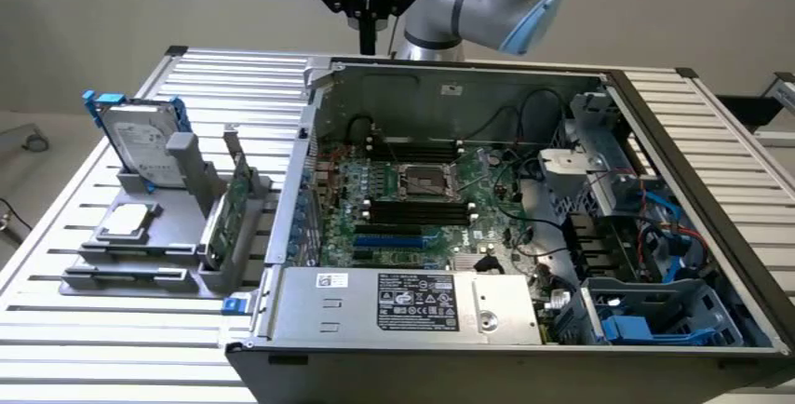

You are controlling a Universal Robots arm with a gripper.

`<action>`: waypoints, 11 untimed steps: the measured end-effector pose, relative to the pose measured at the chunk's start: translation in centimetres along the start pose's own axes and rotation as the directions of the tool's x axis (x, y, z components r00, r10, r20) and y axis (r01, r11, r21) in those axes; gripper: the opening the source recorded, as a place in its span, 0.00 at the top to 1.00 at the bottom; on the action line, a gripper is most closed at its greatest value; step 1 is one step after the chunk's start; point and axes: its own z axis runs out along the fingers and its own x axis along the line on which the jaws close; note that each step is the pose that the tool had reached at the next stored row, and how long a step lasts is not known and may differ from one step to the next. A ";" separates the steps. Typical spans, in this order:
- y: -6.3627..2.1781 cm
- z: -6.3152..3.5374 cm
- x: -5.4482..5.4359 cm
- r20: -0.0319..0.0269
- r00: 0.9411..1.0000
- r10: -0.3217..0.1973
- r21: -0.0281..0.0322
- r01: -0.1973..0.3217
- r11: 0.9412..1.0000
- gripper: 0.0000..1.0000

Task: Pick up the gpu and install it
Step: 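Reach for the gpu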

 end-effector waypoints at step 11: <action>-0.17 -0.02 2.4 0.000 1.000 0.000 0.000 0.000 1.000 0.89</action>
